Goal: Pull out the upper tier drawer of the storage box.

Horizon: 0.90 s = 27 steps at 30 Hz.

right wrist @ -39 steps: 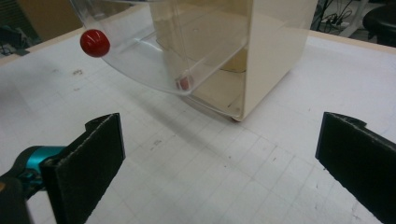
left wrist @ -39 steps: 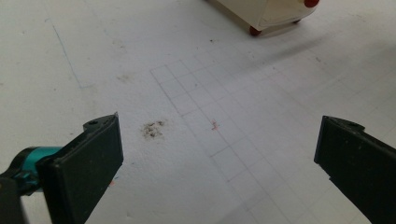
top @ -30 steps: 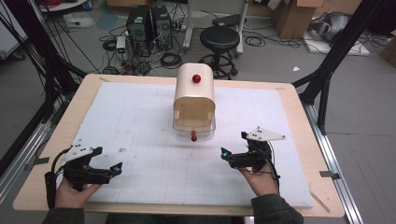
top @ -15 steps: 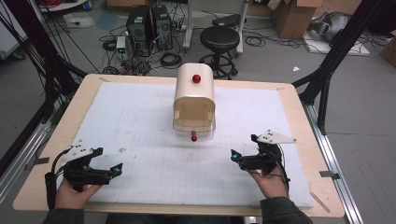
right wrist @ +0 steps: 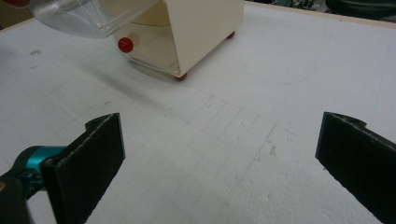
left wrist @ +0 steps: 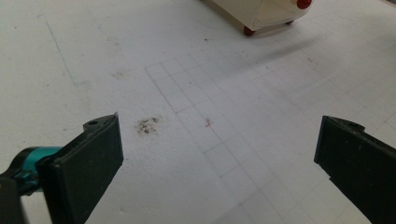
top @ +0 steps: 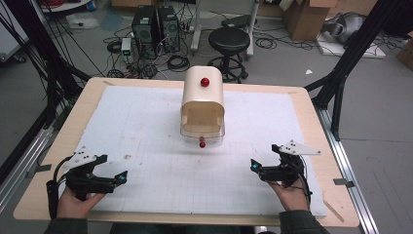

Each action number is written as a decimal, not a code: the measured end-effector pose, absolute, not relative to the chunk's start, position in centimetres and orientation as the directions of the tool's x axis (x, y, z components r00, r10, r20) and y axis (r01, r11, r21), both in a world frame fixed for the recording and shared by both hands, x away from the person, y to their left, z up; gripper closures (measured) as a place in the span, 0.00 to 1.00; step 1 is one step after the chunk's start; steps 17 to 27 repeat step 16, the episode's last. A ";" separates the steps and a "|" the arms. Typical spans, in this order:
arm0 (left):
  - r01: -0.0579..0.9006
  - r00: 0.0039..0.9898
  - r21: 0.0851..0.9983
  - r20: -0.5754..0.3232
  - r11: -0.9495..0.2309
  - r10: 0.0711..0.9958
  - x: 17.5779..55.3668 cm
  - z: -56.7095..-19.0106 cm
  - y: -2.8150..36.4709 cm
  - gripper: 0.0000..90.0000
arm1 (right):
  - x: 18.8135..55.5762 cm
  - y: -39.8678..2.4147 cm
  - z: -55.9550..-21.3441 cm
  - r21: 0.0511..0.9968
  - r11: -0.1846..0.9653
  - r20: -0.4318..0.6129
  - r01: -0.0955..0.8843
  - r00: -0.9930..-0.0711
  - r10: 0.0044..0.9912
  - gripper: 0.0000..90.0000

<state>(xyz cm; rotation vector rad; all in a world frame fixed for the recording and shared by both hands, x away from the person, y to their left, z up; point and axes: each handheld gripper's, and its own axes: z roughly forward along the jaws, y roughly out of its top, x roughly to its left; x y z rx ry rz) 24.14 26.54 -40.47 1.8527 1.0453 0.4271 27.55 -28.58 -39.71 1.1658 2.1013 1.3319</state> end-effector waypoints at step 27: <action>0.483 0.580 0.857 -0.157 -0.182 0.800 24.2 -40.6 26.8 0.02 | 27.0 -29.7 -40.5 0.877 0.183 0.115 0.444 -0.564 0.817 0.00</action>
